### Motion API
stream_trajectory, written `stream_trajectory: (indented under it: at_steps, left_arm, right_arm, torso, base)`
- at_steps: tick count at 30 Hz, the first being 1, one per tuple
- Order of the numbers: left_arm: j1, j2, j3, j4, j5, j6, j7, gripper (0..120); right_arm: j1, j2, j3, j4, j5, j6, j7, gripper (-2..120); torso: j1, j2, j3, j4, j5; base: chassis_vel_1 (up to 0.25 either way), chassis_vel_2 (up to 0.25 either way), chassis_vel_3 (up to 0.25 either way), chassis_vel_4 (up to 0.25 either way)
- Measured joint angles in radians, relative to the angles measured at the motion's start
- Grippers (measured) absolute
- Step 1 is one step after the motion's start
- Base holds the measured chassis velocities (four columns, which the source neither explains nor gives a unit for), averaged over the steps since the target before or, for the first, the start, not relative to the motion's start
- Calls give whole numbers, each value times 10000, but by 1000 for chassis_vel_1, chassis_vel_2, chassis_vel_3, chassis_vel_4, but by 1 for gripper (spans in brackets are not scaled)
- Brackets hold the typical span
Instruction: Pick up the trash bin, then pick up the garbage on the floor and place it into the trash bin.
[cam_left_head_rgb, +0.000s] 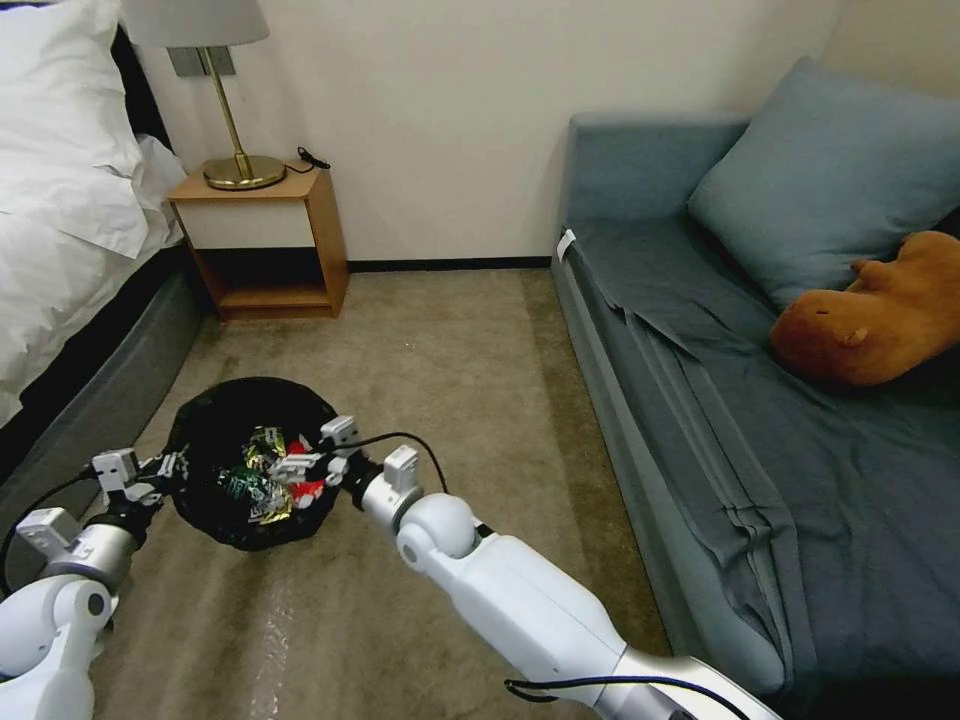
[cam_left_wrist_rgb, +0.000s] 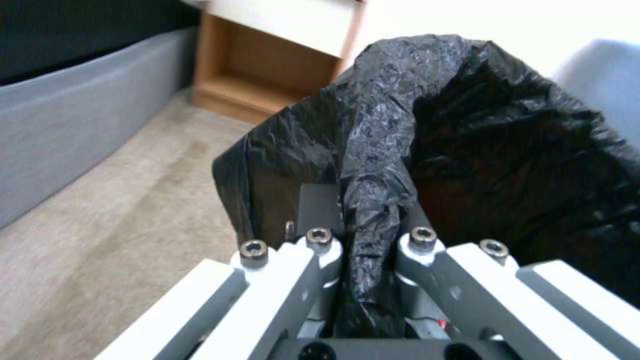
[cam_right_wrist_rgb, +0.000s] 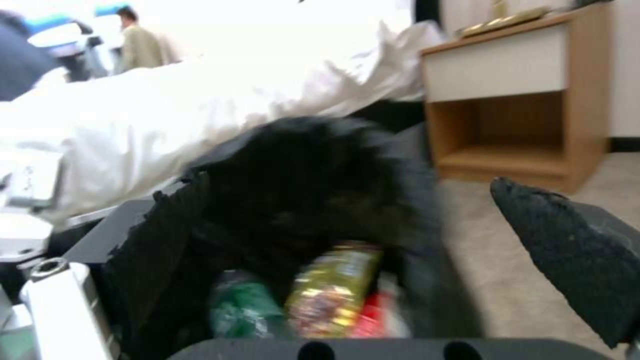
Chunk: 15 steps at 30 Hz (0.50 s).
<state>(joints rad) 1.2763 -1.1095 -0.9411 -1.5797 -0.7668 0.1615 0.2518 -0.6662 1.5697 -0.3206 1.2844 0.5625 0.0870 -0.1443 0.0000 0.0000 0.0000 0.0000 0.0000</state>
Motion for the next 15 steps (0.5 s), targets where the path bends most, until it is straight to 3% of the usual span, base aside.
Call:
stream_trajectory:
  at_steps: [1,4,6,10,12,15]
  left_arm:
    - [-131,-5,-52,99,-414,104,-508,4]
    - [-221,-6,-84,177,-703,186,-901,4]
    - [-400,9,-144,380,-1339,357,-1750,4]
    - [-495,42,-181,464,-1845,480,-2284,4]
    - [-619,83,-206,513,-2498,696,-3063,4]
    - [-666,99,-220,552,-2646,737,-3293,4]
  right_arm:
    - [-60,-148,312,96,-30,3,-17,100]
    - [-101,-260,522,153,-62,3,-42,100]
    - [-264,-583,978,311,-121,3,-146,100]
    - [-493,-805,1175,456,-216,3,-214,100]
    - [-904,-932,1339,606,-413,-1,-289,100]
    - [-1071,-943,1392,644,-503,-1,-324,100]
  torso:
    - [0,0,0,0,1]
    - [0,0,0,-1,1]
    - [0,0,1,-2,1]
    - [0,0,0,1,1]
    - [0,0,0,-1,1]
    - [0,0,1,-2,0]
  base:
    - [0,0,0,0]
    - [0,0,0,0]
    - [0,0,0,0]
    - [0,0,0,0]
    - [0,0,0,0]
    - [0,0,0,0]
